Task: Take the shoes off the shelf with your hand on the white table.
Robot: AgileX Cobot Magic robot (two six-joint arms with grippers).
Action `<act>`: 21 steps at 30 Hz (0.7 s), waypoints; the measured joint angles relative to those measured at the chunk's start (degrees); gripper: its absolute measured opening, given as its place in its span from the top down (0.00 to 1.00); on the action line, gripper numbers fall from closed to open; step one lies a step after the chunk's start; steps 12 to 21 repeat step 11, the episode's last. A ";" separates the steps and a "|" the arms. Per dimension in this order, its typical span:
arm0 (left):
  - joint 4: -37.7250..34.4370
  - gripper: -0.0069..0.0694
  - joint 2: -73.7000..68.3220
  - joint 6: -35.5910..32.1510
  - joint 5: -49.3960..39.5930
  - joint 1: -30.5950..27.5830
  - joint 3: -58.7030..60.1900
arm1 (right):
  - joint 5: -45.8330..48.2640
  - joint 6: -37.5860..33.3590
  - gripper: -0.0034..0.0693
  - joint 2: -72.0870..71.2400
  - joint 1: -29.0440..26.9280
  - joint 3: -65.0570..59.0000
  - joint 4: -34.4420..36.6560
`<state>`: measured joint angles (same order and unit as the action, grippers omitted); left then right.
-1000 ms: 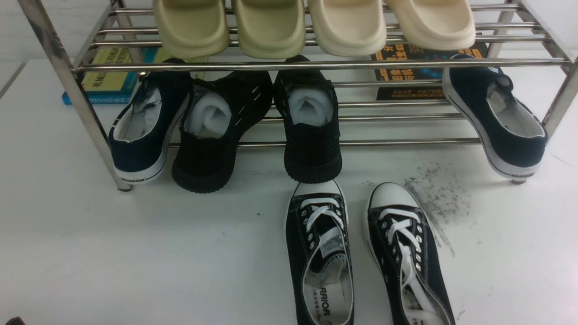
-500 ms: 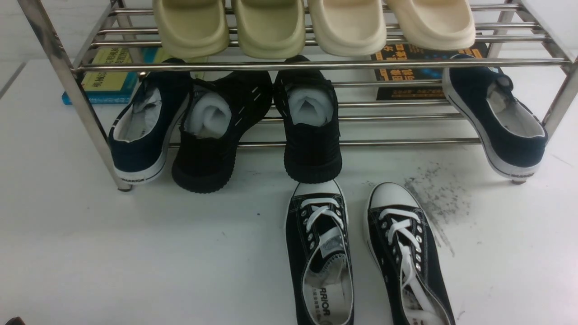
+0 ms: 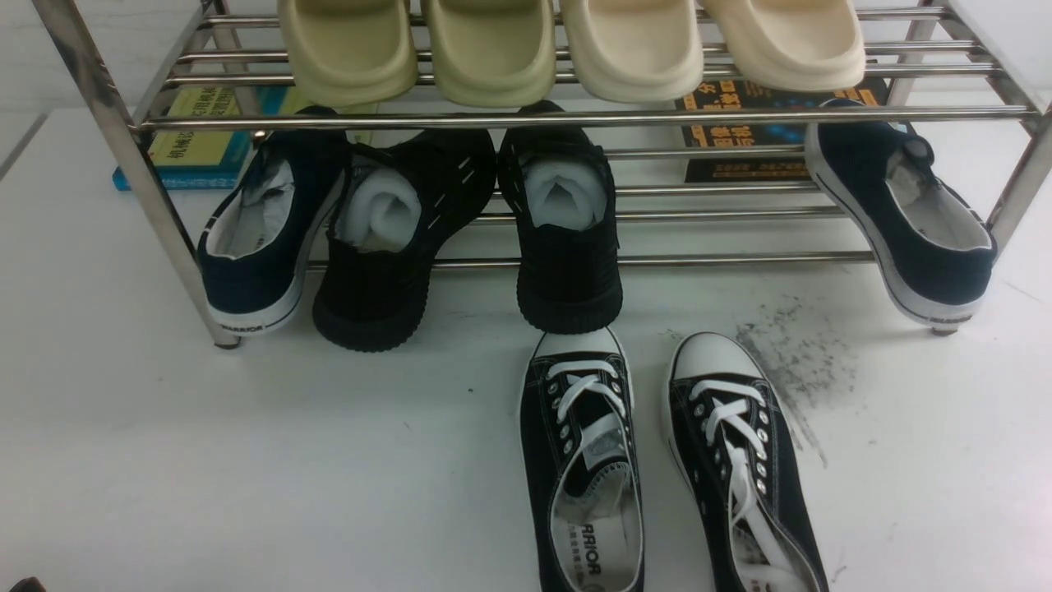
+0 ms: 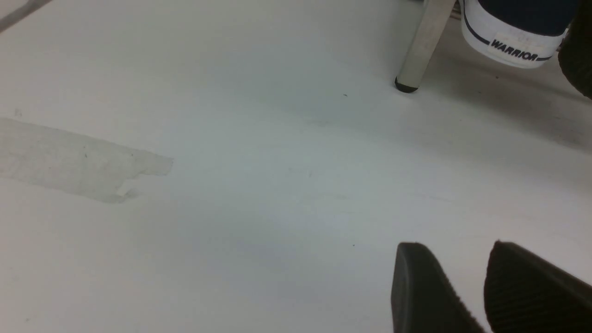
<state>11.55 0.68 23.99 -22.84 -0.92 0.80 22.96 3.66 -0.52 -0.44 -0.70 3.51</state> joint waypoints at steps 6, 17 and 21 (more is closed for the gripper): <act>0.00 0.59 0.00 0.00 0.00 0.00 0.00 | 0.00 0.00 0.68 0.00 0.00 0.00 0.00; 0.00 0.59 0.00 0.00 0.00 0.00 0.00 | 0.00 0.00 0.67 0.00 0.00 0.00 0.00; 0.00 0.59 0.00 0.00 0.00 0.00 0.00 | 0.00 0.00 0.67 0.00 0.00 0.00 0.00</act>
